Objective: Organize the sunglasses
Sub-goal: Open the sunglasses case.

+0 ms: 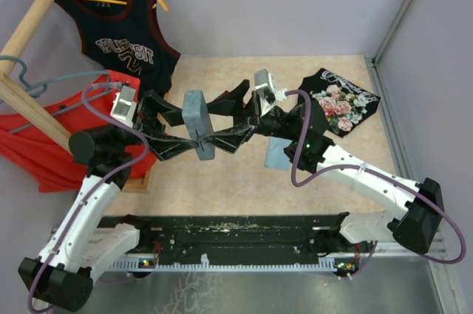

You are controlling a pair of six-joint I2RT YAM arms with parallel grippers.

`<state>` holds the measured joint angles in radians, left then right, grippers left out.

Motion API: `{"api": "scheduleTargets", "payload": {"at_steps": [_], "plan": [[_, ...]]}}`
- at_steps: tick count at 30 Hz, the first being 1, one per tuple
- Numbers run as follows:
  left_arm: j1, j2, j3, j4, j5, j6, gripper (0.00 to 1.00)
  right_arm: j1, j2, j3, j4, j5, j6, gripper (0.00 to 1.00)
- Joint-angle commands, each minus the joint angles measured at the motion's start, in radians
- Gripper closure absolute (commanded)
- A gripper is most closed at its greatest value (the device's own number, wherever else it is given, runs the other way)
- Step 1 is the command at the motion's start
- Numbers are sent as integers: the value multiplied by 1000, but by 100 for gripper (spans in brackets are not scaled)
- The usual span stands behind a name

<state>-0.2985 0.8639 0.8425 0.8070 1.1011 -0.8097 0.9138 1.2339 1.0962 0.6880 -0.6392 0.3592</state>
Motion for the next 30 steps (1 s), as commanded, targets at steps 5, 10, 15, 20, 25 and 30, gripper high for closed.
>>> {"api": "scheduleTargets", "payload": {"at_steps": [5,10,15,20,25,30], "plan": [[4,-2,4,23,-8,6,65,10,-26,55,-16,83,-58,100],[5,-24,73,-293,-118,206,80,11,-63,54,-179,255,-149,100],[4,-36,118,-469,-215,334,89,11,-75,57,-267,359,-198,100],[4,-31,153,-575,-296,411,92,11,-60,92,-352,462,-213,100],[5,-18,203,-708,-434,496,85,18,-14,171,-495,620,-206,100],[4,-3,240,-774,-523,534,80,30,30,235,-604,771,-190,100]]}}
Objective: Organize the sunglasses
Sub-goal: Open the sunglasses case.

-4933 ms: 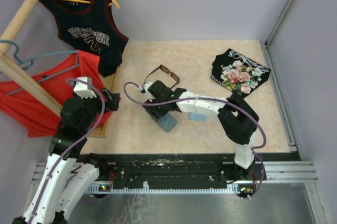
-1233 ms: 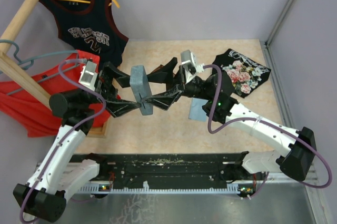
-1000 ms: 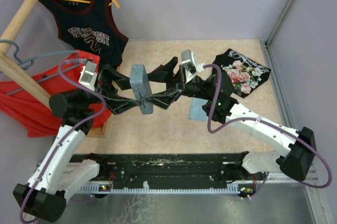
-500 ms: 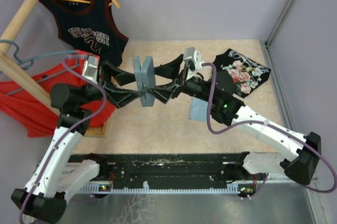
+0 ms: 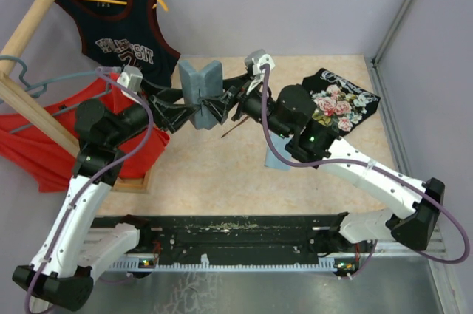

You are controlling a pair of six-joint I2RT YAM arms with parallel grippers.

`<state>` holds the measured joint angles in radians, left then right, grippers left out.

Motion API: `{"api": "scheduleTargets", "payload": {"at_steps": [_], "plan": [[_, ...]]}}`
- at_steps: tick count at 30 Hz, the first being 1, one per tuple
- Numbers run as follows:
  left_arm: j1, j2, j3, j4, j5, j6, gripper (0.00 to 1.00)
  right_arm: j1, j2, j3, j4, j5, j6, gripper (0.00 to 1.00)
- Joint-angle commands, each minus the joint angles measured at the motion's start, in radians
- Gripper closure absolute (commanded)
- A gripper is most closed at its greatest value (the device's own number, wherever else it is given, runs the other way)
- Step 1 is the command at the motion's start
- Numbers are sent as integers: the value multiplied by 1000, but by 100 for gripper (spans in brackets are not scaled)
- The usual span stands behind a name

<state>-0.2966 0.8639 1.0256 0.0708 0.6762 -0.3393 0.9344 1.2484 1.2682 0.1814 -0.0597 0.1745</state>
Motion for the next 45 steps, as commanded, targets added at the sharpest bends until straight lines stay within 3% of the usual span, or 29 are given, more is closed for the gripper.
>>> {"api": "scheduleTargets", "payload": {"at_steps": [1,11,17,22,28,38,40,45], "plan": [[2,-2,59,-41,-100,63,78,10,19,64,-102,218,3,100],[2,-19,35,-26,-104,44,35,38,47,107,-158,352,9,100],[2,-29,31,-25,-83,24,1,40,38,97,-149,355,-5,100],[3,-36,40,-28,-66,-3,0,40,-16,25,-78,337,-62,100],[2,-31,123,-188,-135,-1,0,39,-118,-118,11,228,-338,100],[2,-8,228,-436,-197,-40,3,40,-366,-623,473,-134,-1156,100],[2,1,254,-477,-187,-38,4,42,-380,-626,415,-173,-1297,100],[2,25,279,-538,-146,-15,7,69,-376,-548,245,-196,-1466,100]]}}
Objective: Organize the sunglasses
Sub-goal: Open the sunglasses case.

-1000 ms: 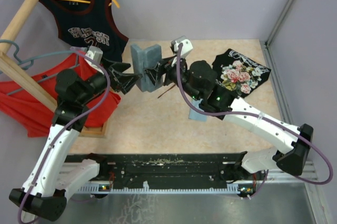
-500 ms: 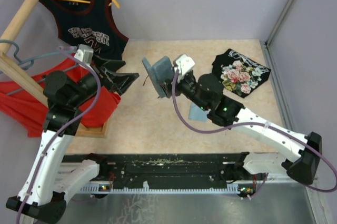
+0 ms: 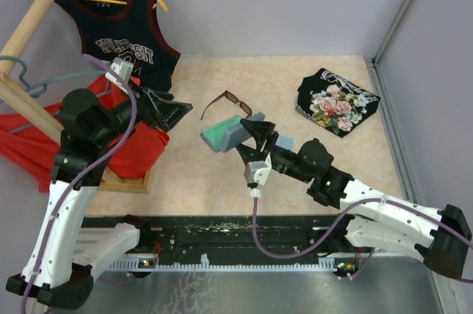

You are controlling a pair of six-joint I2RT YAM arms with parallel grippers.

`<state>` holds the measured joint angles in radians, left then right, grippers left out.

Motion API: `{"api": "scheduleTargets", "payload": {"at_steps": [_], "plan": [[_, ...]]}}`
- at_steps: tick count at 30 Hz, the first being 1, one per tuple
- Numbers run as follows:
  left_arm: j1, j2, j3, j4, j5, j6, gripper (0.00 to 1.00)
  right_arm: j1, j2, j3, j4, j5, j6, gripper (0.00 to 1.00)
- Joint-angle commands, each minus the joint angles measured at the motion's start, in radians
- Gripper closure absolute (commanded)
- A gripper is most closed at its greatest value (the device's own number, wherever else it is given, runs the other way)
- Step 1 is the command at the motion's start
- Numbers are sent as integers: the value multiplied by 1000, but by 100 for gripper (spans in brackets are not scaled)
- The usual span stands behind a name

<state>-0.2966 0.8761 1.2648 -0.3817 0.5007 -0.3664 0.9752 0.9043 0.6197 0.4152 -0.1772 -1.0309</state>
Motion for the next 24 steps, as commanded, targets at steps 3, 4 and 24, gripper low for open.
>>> {"api": "scheduleTargets", "payload": {"at_steps": [3,4,24], "plan": [[3,36,43,-127,32,41,8,54,-8,170,-102,-79,-329,100],[3,43,41,-138,33,46,8,64,1,195,-143,-75,-352,100],[1,88,-76,-130,140,100,27,158,119,408,-379,12,-514,100]]}}
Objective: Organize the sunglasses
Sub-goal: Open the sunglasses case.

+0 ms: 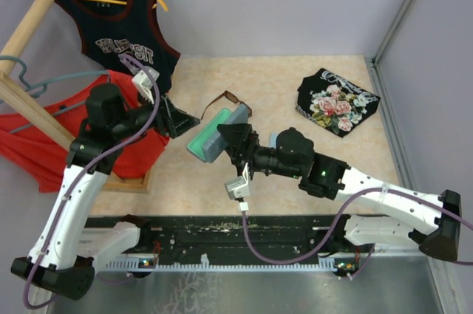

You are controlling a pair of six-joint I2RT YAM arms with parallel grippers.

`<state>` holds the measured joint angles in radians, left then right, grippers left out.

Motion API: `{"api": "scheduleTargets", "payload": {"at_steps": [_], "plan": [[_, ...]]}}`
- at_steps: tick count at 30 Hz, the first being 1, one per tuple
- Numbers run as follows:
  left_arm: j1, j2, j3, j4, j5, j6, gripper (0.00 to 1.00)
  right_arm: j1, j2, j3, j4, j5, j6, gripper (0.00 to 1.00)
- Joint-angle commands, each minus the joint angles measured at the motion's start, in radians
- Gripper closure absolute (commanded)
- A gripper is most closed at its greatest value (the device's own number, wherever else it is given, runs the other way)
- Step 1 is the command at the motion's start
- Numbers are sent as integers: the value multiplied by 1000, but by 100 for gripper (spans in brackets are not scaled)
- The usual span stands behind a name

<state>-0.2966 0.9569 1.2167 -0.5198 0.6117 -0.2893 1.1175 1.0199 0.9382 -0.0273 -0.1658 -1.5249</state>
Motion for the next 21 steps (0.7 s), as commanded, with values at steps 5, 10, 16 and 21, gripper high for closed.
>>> {"api": "scheduleTargets", "payload": {"at_steps": [5,10,16,21], "plan": [[-7,16,-62,24,30,27,34,19,13,103,74,-2,-20,100],[-18,27,-83,34,33,31,38,23,26,116,73,-3,-20,100],[-23,29,-92,44,36,32,45,24,48,129,74,-5,-22,100],[-28,31,-106,52,40,33,47,24,60,129,92,-3,-21,100]]}}
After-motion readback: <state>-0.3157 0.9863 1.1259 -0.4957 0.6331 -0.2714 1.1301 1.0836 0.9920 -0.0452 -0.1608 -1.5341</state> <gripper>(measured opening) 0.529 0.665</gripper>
